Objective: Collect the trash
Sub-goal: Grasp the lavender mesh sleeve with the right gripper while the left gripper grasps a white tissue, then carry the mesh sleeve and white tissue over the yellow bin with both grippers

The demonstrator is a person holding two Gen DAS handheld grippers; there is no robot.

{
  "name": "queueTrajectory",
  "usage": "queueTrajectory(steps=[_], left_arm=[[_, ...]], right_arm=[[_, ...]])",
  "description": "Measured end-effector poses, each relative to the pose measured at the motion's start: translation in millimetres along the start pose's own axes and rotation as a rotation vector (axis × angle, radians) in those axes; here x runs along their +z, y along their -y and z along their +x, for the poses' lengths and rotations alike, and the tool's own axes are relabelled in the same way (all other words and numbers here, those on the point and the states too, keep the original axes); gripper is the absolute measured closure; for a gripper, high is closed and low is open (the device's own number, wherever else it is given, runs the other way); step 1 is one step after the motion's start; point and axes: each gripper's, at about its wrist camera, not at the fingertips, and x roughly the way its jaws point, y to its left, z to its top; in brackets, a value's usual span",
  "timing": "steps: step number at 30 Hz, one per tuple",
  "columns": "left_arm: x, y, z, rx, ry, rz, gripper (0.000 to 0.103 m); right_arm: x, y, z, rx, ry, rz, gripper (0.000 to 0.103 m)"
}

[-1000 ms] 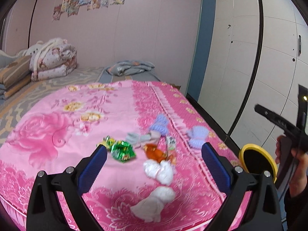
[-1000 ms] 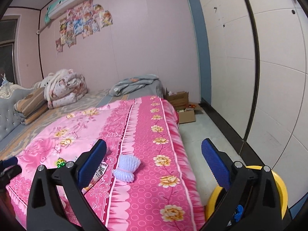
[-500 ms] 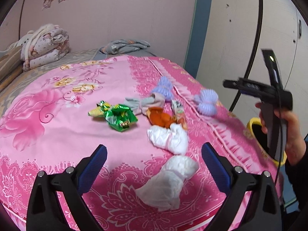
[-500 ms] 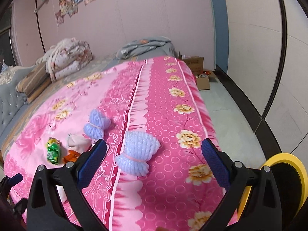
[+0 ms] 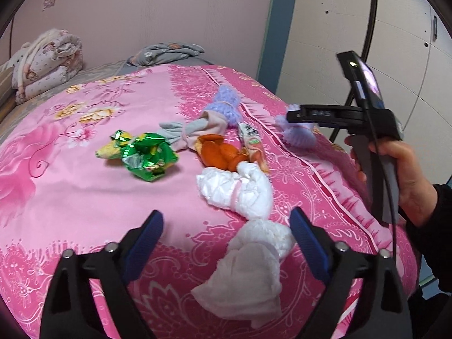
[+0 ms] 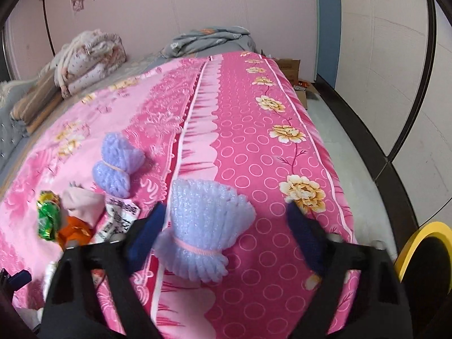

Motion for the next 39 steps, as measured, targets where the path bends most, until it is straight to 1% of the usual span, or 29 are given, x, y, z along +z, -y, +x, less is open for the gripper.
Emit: queueTrajectory(steps=[1,2,3,4,5,6,9,12,17,21,27,31,34,35,39], left_arm=[[-0.9,2.0,0.9,-0.007,-0.002,0.004,0.03],[-2.3,5.2,2.3,-0.02,-0.008,0.014,0.035],[-3.7,8.8,3.2,-0.03,-0.013,0.028,0.044],[-4.6,11.5,3.7,-0.037,-0.014,0.038,0.051],[-6.0,15.2,3.8,-0.043,-0.018,0.052,0.055],[-7.3,17.9,4.7,-0.043,-0.021,0.063,0.064],[-10.2,22.5,4.8,-0.035,-0.021,0.084,0.066],[-9.6,20.4,2.5,-0.038,-0.014,0.081,0.069],[-8.5,18.6,-2.4,-0.036,-0.015,0.074,0.069],[-7.3,20.5,-13.6,-0.034,0.0,0.078,0.07],[-2.0,26.5,-36.4,-0.022,0.04,0.072,0.07],[3.0,36.0,-52.5,0.01,0.076,0.072,0.069],[9.7,43.0,-64.0,0.025,0.098,0.052,0.069],[12.5,46.6,-67.4,0.042,0.106,0.046,0.069],[20.5,60.5,-78.7,0.049,0.132,0.047,0.069]], right_arm=[[-0.7,-0.6,4.1,-0.002,-0.009,-0.002,0.035],[-1.5,-1.2,6.6,0.001,-0.016,-0.002,0.039],[-2.2,-1.7,9.7,0.007,-0.025,-0.002,0.044],[-2.7,-1.5,11.5,0.011,-0.029,-0.001,0.047],[-2.3,-1.9,10.9,0.016,-0.022,0.002,0.052],[-2.0,-3.3,10.4,0.013,-0.018,0.0,0.054],[-1.3,-6.2,9.2,0.012,-0.013,-0.012,0.057],[-1.6,-5.8,5.9,0.018,-0.008,-0.012,0.062],[-0.2,-4.5,-9.5,0.014,0.019,-0.012,0.065],[2.2,-1.7,-31.0,0.013,0.059,-0.016,0.065],[-0.3,0.9,-67.3,0.037,0.098,-0.016,0.065],[-6.9,4.7,-92.0,0.051,0.12,-0.014,0.065],[-10.9,10.2,-112.3,0.057,0.141,-0.012,0.065],[-12.3,13.1,-121.8,0.056,0.153,-0.011,0.065],[-14.9,23.5,-148.0,0.053,0.184,-0.006,0.065]])
